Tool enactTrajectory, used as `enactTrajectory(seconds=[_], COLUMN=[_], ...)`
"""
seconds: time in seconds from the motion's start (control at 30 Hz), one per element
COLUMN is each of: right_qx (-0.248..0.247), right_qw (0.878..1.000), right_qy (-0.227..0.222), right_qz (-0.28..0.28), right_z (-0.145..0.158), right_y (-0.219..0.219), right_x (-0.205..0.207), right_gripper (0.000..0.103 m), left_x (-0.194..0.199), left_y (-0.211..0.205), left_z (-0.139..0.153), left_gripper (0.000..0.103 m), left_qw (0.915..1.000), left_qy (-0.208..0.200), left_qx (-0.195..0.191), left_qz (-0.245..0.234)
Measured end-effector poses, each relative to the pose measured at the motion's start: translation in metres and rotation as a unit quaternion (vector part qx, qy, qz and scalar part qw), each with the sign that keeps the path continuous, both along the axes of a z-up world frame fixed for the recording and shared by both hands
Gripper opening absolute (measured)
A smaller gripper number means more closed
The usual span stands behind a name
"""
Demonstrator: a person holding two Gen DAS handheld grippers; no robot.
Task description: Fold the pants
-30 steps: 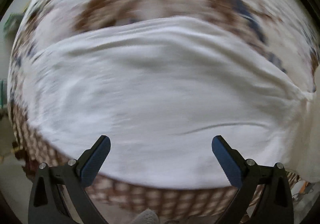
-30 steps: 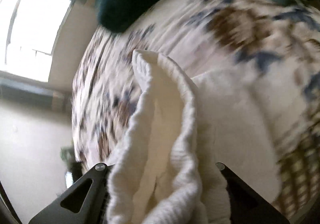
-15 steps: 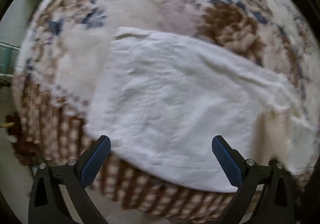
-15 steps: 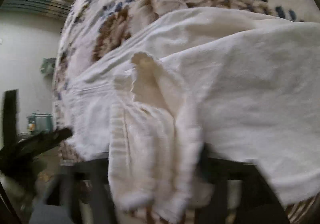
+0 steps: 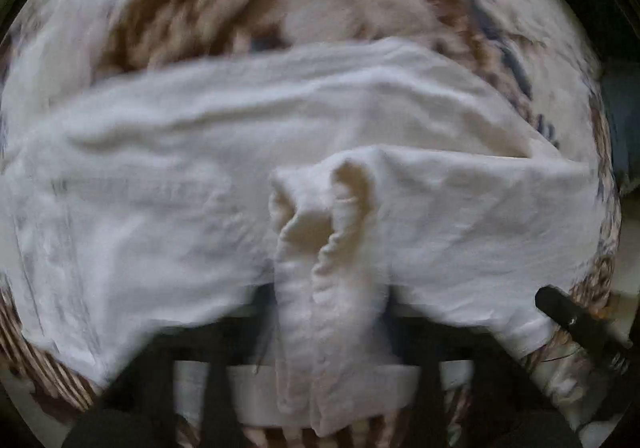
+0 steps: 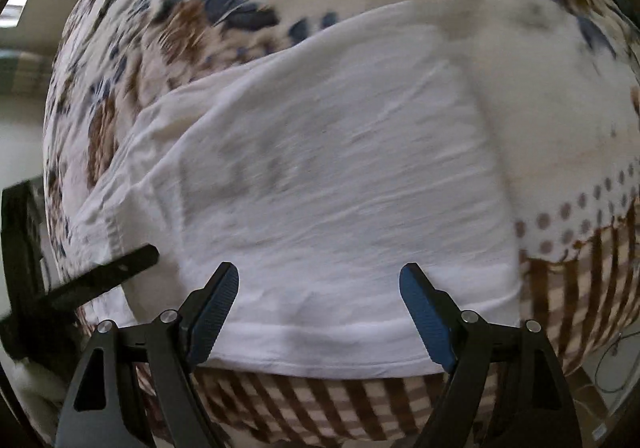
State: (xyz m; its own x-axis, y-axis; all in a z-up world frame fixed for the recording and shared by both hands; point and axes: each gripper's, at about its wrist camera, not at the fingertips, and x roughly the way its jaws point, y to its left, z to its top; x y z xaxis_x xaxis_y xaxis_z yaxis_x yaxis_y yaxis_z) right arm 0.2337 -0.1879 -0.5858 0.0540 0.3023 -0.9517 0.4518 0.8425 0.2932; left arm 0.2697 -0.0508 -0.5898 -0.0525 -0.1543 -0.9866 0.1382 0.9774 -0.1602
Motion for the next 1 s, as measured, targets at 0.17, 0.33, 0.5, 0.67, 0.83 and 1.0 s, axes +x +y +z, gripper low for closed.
enactTrajectory(seconds=[0.17, 0.33, 0.5, 0.67, 0.83, 1.0], right_qx=[-0.005, -0.025, -0.085, -0.125, -0.151, -0.117], right_qw=[1.000, 0.999, 0.992, 0.985, 0.979, 0.984], right_qy=[0.007, 0.027, 0.052, 0.054, 0.044, 0.048], right_qz=[-0.009, 0.023, 0.071, 0.108, 0.133, 0.129], right_z=[-0.002, -0.010, -0.011, -0.008, 0.000, -0.003], right_y=[-0.013, 0.003, 0.021, 0.040, 0.063, 0.096], right_x=[-0.009, -0.001, 0.014, 0.022, 0.027, 0.038], right_gripper=[0.085, 0.085, 0.085, 0.090, 0.092, 0.092], left_x=[-0.019, -0.021, -0.018, -0.032, -0.058, -0.087], left_y=[0.008, 0.015, 0.029, 0.056, 0.115, 0.189], left_z=[0.028, -0.010, -0.008, 0.011, 0.020, 0.033], left_gripper=[0.009, 0.016, 0.024, 0.090, 0.098, 0.097], left_qw=[0.9992, 0.9989, 0.9966, 0.9940, 0.9792, 0.9249], left_qy=[-0.040, 0.001, 0.011, -0.024, -0.026, -0.059], left_qx=[0.005, 0.014, -0.023, -0.029, -0.053, -0.082], left_qz=[0.005, 0.046, 0.078, 0.103, 0.194, 0.367])
